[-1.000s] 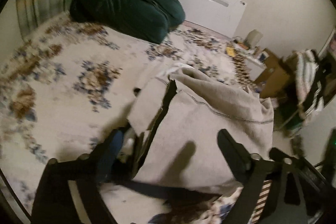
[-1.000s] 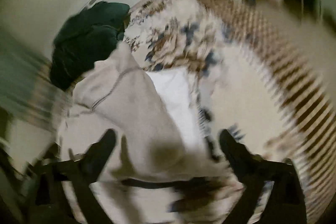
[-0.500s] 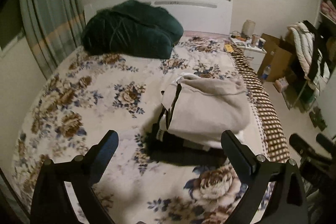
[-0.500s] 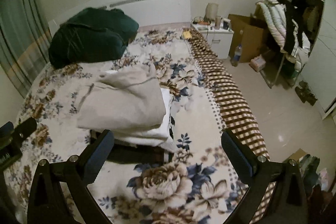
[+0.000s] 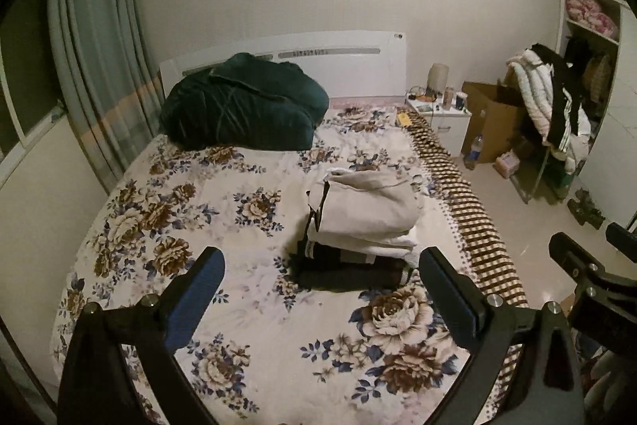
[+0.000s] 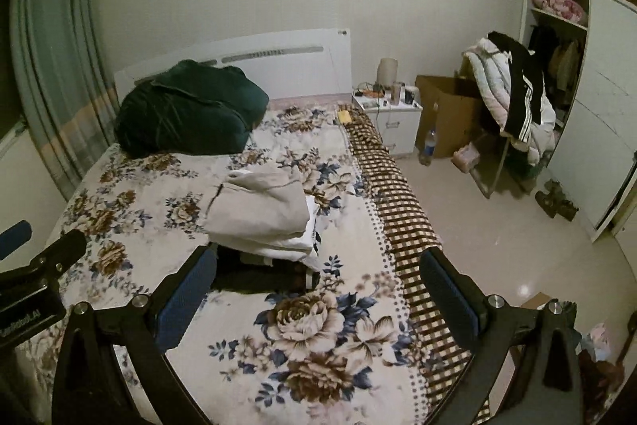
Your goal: Fold small clothes
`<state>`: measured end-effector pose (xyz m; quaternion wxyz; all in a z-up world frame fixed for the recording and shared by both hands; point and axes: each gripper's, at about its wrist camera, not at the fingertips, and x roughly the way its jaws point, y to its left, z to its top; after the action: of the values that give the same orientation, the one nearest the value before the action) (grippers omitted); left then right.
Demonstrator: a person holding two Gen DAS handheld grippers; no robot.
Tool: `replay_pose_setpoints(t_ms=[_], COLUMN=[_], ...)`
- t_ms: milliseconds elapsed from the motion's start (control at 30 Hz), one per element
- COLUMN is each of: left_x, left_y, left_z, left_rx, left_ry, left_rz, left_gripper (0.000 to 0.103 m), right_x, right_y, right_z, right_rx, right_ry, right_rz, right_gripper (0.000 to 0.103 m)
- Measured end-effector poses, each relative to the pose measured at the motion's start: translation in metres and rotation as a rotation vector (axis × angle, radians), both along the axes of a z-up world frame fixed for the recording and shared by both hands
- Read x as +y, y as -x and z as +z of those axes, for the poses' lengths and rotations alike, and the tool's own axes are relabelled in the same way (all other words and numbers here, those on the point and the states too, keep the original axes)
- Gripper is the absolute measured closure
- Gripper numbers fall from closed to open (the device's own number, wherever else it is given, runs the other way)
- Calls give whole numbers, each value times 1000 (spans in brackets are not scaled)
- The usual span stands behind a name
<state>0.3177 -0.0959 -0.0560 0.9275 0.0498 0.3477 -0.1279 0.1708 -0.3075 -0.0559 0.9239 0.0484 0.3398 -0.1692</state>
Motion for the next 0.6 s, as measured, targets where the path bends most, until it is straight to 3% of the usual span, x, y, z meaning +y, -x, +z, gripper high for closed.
replay_pose_setpoints(t_ms=[300, 600], left_x=[15, 22], left_y=[48, 64], left_z=[31, 39], left_rx=[-43, -70], left_ry=[32, 31], left_rz=[20, 48], left_gripper=[3, 0], right_x=[28, 39], right_y=[69, 85], right_z=[60, 89], right_rx=[-57, -92], right_ry=[22, 22], right_rz=[47, 69], right_gripper=[0, 0])
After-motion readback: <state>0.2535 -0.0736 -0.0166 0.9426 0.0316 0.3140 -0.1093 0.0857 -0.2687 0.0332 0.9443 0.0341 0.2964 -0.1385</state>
